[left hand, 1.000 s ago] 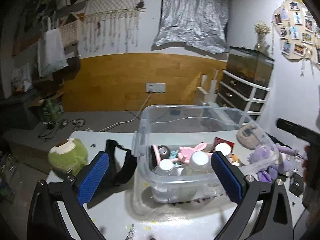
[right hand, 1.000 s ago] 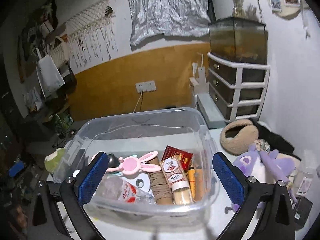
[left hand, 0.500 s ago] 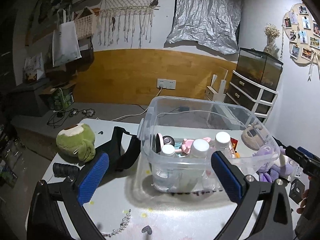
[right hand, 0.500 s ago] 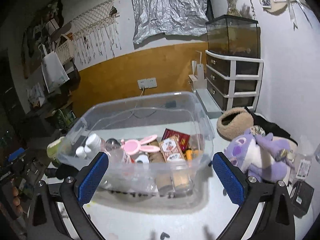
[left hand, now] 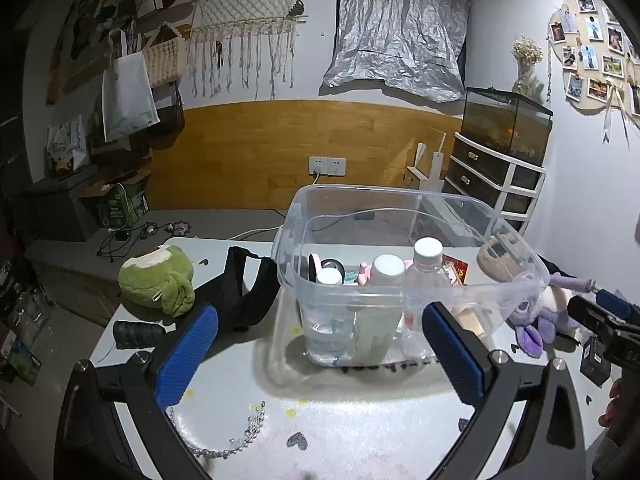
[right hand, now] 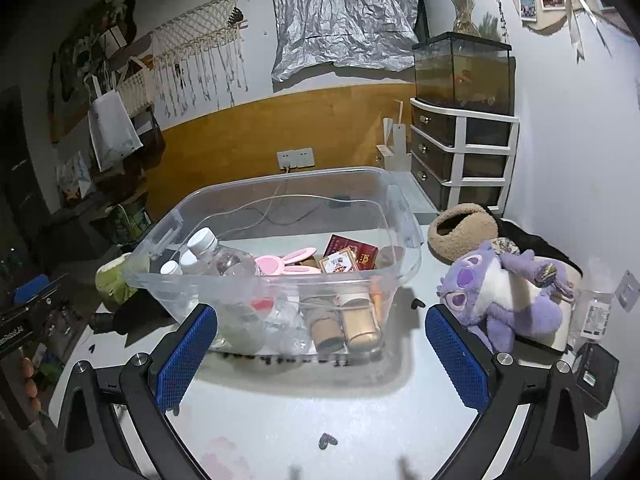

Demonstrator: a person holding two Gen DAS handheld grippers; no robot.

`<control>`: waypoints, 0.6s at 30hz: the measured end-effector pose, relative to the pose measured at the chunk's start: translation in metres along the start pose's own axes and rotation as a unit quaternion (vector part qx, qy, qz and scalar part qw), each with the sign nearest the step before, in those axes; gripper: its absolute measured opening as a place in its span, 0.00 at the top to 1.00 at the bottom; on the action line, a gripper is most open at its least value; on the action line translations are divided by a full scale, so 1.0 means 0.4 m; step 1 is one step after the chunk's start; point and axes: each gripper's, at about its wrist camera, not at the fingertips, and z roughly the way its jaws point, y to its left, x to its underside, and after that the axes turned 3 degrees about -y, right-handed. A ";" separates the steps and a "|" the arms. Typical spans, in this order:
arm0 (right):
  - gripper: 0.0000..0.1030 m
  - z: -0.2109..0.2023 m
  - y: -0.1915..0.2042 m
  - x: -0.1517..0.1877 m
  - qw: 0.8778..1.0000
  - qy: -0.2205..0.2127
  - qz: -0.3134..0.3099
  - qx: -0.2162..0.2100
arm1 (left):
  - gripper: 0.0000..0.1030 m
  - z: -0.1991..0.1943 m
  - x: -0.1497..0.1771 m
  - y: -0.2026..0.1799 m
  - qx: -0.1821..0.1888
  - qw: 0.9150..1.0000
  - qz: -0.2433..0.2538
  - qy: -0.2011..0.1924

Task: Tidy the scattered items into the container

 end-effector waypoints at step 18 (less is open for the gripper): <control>0.00 -0.061 0.017 0.021 1.000 -0.014 -0.014 0.010 | 0.00 -0.040 0.026 -0.020 0.014 1.000 0.013 0.000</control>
